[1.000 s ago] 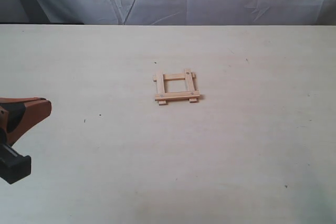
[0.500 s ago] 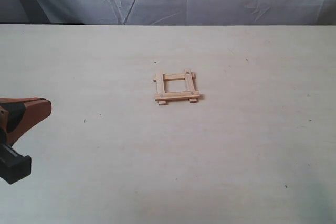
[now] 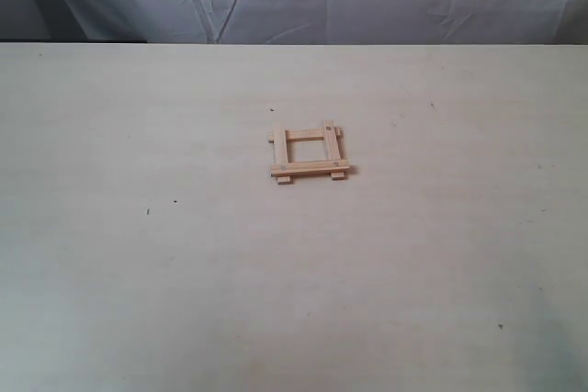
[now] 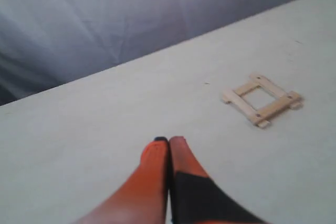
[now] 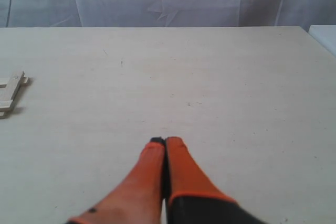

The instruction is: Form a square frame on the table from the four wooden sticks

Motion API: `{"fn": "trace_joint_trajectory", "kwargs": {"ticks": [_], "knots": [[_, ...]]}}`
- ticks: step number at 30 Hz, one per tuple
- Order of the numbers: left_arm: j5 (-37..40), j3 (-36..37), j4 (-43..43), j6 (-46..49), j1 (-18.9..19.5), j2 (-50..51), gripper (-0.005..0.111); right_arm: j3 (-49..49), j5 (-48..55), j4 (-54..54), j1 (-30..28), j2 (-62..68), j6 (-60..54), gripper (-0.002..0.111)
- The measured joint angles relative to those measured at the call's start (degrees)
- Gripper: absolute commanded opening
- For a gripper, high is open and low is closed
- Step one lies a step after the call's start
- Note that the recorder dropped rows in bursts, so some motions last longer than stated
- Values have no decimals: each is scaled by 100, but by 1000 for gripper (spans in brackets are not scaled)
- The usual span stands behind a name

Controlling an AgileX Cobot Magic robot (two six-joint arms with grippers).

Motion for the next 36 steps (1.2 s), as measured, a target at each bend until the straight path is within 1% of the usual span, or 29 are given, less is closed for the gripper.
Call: {"fn": "trace_joint_trajectory", "kwargs": {"ticks": [1,2,3,4,5,6,7,8,10,12,13,19,22,32,36], "knots": [[18,0,-194,0,547,-218,0,0,0,0,0,0,0,0],[63,0,-371,-12,822,-348,0,0,0,0,0,0,0,0],[140,42,-725,-12,1256,-603,0,0,0,0,0,0,0,0],[145,113,-875,-12,1464,-759,0,0,0,0,0,0,0,0],[165,341,-1076,-12,1797,-1114,0,0,0,0,0,0,0,0],[165,729,-1292,-12,1991,-1457,0,0,0,10,0,0,0,0],[165,966,-1421,-12,2053,-1655,0,0,0,37,0,0,0,0],[112,1412,-1631,-12,2090,-1985,0,0,0,68,0,0,0,0],[-52,2003,-1845,-22,2090,-2412,0,0,0,79,0,0,0,0],[-183,2220,-1875,-22,2090,-2666,0,0,-5,88,0,0,0,0],[-257,2230,-1875,-11,2090,-2690,0,0,-5,88,0,0,0,0],[-361,2230,-1777,-1,1631,-2715,0,0,-5,88,0,0,0,0],[-361,2230,-1735,-1,1527,-2724,0,12,-5,88,0,0,0,0],[-361,2230,-1699,12,1517,-2724,0,12,-5,127,0,0,0,0],[-361,2230,-1703,253,1517,-2724,0,12,-5,127,0,0,0,0]]}}
